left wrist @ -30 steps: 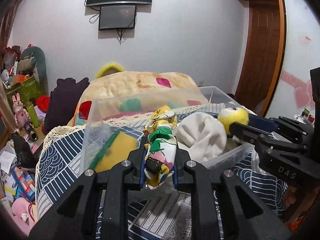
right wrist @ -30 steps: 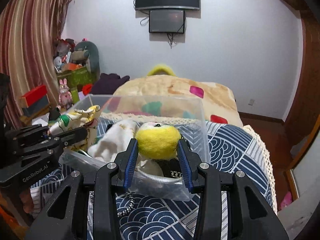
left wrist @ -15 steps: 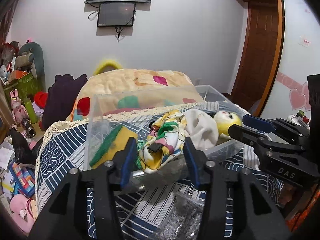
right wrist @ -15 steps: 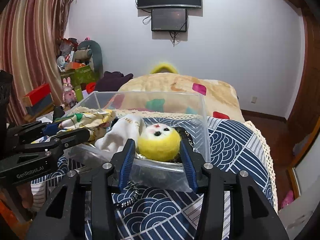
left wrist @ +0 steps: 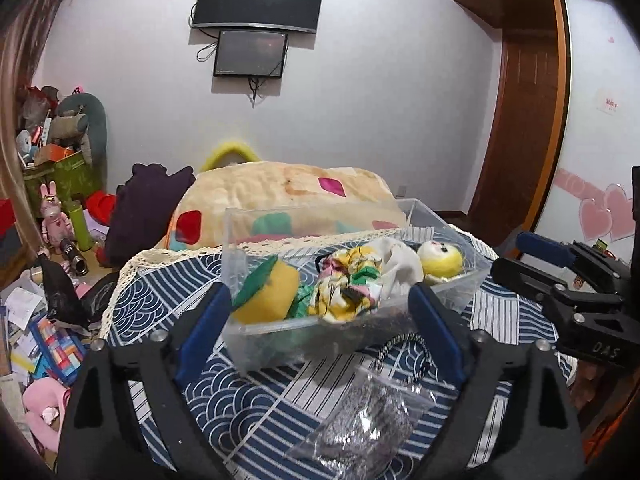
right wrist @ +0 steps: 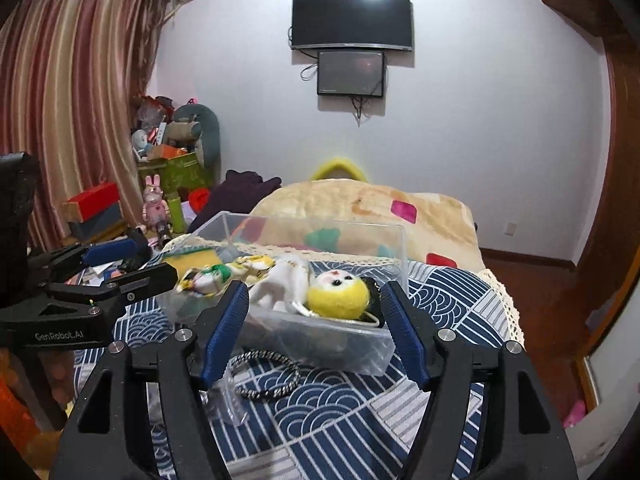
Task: Organize soft objects
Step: 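Place the floral fabric and yellow ball into the clear box, opening both tools, then grasp the bagged grey sock with the left tool while the right tool grasps the braided cord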
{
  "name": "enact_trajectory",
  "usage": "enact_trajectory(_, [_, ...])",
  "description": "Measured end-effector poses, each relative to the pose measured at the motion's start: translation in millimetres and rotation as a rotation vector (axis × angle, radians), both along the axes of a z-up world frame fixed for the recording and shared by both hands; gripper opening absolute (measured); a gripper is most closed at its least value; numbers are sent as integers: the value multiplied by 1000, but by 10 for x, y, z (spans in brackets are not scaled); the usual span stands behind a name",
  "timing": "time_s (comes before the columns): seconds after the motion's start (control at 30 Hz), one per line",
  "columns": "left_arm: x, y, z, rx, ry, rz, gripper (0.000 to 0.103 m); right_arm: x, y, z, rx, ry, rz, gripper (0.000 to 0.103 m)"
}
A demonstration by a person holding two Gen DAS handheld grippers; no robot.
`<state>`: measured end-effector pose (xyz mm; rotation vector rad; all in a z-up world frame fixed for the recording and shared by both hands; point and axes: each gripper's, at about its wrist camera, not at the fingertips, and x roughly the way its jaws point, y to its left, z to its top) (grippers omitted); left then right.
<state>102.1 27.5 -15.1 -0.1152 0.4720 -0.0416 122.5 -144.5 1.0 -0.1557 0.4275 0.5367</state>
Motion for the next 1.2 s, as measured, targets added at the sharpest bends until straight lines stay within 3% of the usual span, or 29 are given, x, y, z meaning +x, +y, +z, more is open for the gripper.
enact_trajectory(0.33, [-145, -77, -316, -27, 106, -40, 97, -37, 52, -247, -29, 56, 23, 66])
enact_trajectory(0.53, [-175, -223, -590, -4, 179, -73, 97, -35, 40, -448, -37, 114, 21, 66])
enact_trajectory(0.77, [-82, -286, -826, -42, 245, -133, 95, -8, 79, -551, -48, 157, 26, 66])
enact_trajectory(0.83, [-74, -285, -857, -52, 248, -144, 79, 9, 112, -585, -52, 166, 28, 66])
enact_trajectory(0.93, [-106, -289, -871, -55, 239, -170, 65, 42, 171, -637, -52, 192, 46, 66])
enact_trajectory(1.0, [-142, -301, -869, -35, 230, -179, 50, 81, 224, -689, -52, 221, 64, 66])
enact_trajectory(1.1, [-208, -276, -866, -24, 215, -175, 38, 129, 305, -748, -56, 252, 85, 66])
enact_trajectory(1.2, [-259, -166, -850, -42, 211, -150, 33, 161, 378, -797, -72, 278, 112, 67])
